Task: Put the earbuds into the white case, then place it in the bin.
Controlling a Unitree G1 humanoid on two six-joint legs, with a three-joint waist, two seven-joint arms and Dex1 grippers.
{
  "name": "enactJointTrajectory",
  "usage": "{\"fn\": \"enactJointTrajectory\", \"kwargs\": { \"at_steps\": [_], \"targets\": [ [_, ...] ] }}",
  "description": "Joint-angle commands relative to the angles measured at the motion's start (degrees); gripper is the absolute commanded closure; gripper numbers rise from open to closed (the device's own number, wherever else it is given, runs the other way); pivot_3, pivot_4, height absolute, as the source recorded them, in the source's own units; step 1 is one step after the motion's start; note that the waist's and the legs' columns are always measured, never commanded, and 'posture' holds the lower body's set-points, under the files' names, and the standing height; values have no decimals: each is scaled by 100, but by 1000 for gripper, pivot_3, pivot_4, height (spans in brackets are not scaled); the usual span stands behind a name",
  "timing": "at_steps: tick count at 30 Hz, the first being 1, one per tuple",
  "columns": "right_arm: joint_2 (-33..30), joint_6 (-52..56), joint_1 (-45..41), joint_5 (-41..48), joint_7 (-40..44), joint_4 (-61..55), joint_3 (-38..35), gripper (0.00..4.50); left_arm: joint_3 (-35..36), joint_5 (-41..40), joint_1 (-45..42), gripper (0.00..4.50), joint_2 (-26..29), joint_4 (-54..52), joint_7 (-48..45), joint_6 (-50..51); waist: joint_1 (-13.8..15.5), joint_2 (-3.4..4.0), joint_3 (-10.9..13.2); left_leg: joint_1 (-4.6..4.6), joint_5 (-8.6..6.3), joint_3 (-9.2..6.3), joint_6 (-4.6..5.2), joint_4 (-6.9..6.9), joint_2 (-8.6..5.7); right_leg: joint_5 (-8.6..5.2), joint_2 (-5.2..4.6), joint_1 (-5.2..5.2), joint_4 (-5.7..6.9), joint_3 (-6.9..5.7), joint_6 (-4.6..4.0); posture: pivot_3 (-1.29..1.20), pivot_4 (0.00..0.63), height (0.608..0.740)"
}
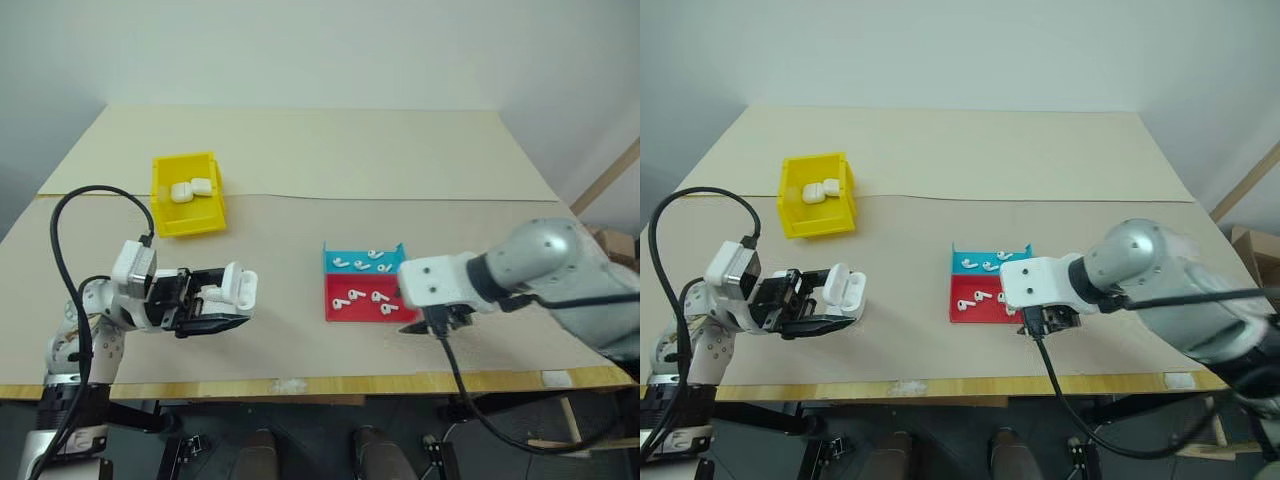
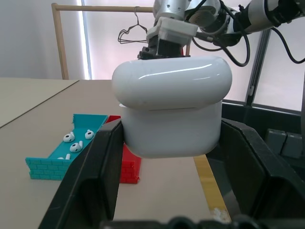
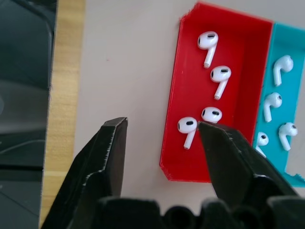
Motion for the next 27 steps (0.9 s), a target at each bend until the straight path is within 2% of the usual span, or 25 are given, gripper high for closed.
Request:
{"fn": "enactJointTrajectory", "kwargs": {
  "at_steps": [1,12,15,27],
  "targets": [
    [316,-244,-321,-624,89,433,310,1597,84,-153,17,1733,59,-425,115,54,-6,0,0,0,0,-1,0,0,0,0,0,0,0,-1,0,0,150,740],
    [1058,-853,-538,-1596,450,1305,722,1597,153,-207,381,1733,138,-798,170,108,-13,0,0,5,0,-4,0,12,-2,0,1,-5,36,-3,-1,0,150,740],
    [1190,-1047,-568,-1782,520,1529,742,2119,157,-218,411,1733,147,-833,213,111,-13,0,0,5,0,-4,0,13,-2,0,1,-5,37,-3,-1,0,150,740],
    [1525,-1492,-567,-2251,880,2043,731,2119,183,-223,524,1733,135,-880,322,42,-19,0,0,6,0,-6,0,13,-2,0,2,-4,40,-5,-1,0,150,740]
  ]
}}
